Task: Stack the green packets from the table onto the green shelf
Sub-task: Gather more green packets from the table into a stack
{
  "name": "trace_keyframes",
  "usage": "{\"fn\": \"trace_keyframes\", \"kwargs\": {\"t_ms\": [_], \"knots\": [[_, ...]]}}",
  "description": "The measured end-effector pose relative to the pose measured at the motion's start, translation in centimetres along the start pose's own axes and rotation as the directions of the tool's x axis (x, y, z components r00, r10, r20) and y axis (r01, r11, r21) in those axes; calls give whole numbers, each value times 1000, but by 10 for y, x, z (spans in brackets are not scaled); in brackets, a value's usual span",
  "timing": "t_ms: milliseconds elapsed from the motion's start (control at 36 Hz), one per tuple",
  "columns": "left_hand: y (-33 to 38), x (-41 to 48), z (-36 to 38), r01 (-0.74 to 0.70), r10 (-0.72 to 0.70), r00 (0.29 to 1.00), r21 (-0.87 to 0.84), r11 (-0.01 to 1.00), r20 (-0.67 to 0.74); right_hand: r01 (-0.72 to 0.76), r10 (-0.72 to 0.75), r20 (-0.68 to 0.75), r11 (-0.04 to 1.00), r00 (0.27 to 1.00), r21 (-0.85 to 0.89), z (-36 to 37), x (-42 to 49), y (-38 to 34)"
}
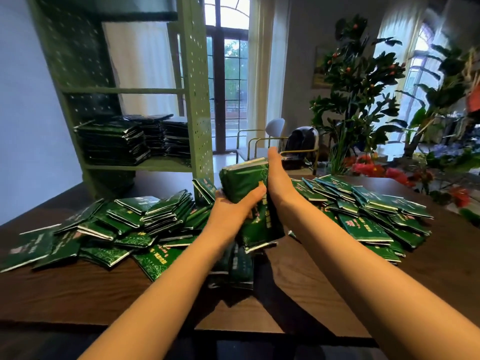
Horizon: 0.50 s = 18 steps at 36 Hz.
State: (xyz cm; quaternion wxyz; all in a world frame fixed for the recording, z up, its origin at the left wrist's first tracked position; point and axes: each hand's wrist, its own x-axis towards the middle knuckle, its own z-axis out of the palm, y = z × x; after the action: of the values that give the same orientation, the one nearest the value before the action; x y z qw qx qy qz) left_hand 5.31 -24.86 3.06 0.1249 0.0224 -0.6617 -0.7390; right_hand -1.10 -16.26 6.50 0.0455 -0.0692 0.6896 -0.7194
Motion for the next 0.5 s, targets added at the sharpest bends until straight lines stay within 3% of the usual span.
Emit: {"fn": "trace_keyframes", "kwargs": {"t_ms": [167,306,500], "knots": [[22,9,-45,-9,13,999,85,996,-45,-37,40,126,999,991,-26,40,17,-17],[35,22,-82,18,-14,990,28,999,-137,-49,77,296,994,952,-102,77,26,-28],[52,34,-122,93,-106,965,-65,994,-238,44,65,398,965,915,-259,129,40,-47]]}}
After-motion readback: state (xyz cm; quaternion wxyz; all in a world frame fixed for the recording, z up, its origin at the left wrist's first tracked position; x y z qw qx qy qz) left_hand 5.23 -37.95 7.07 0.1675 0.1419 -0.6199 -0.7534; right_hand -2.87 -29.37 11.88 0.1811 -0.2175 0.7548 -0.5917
